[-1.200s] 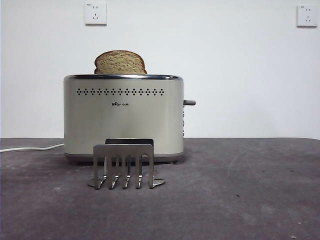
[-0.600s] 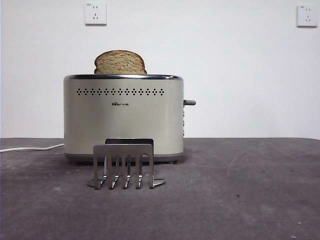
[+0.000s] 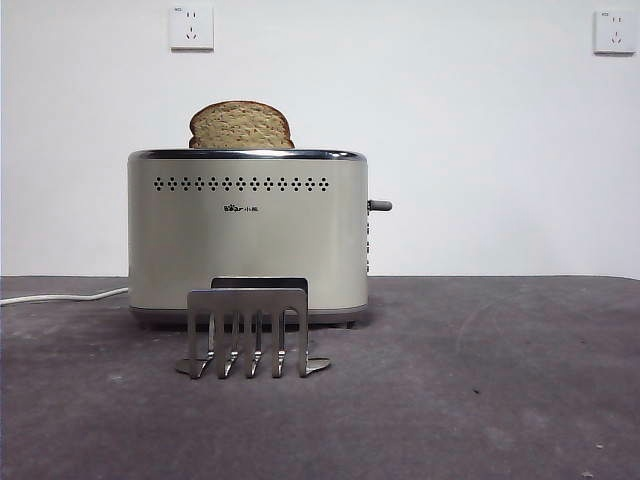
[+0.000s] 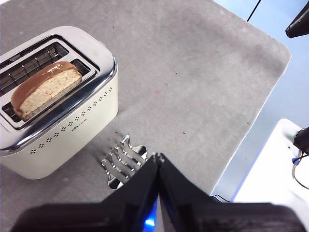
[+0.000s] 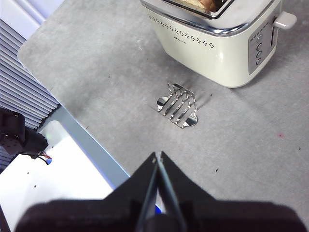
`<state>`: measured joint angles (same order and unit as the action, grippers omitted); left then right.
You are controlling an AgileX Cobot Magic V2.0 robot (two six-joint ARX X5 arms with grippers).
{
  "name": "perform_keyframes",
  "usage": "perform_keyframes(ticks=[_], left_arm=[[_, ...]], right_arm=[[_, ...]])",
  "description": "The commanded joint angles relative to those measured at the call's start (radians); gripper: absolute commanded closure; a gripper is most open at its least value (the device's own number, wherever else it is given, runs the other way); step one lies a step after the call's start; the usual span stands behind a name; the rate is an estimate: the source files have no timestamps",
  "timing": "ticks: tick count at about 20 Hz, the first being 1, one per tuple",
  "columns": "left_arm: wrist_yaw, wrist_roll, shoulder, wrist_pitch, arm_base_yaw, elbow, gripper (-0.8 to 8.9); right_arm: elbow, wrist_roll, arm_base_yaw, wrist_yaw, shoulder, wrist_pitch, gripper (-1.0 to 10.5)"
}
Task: Pick up a slice of bread from the rack,put the bread on the toaster,press the button
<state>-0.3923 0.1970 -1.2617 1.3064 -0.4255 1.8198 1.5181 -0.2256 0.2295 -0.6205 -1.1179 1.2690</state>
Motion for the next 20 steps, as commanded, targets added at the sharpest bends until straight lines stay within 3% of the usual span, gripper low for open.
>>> perform_keyframes(ticks=[1,3,6,12,16,20], left_arm=[[0.002,0.027,0.024,-0.026,0.024,0.002,8.18],[0.0,0.1,0.071,-0.105,0.072,0.0,8.18],[-0.003,0.095,0.173,-0.289,0.179,-0.002,8.18],[0.012,0.092,0.378,-0.517,0.401,-0.066,8.18],[0.105,0.091,0.568,-0.818,0.481,-0.371,8.17],[0.108,0.055,0.776,-1.077,0.531,-0.789,8.18]], right_arm=[[-0.005,-0.008,0.0,-0.001,0.0,-0.003,9.5],[-0.005,-0.008,0.0,-0.001,0.0,-0.003,9.5],[-0.005,-0.008,0.0,-0.001,0.0,-0.003,9.5],[-0.005,-0.008,0.0,-0.001,0.0,-0.003,9.5],[-0.005,-0.008,0.0,-0.001,0.0,-0.003,9.5],[-0.005,-0.008,0.0,-0.001,0.0,-0.003,9.5]])
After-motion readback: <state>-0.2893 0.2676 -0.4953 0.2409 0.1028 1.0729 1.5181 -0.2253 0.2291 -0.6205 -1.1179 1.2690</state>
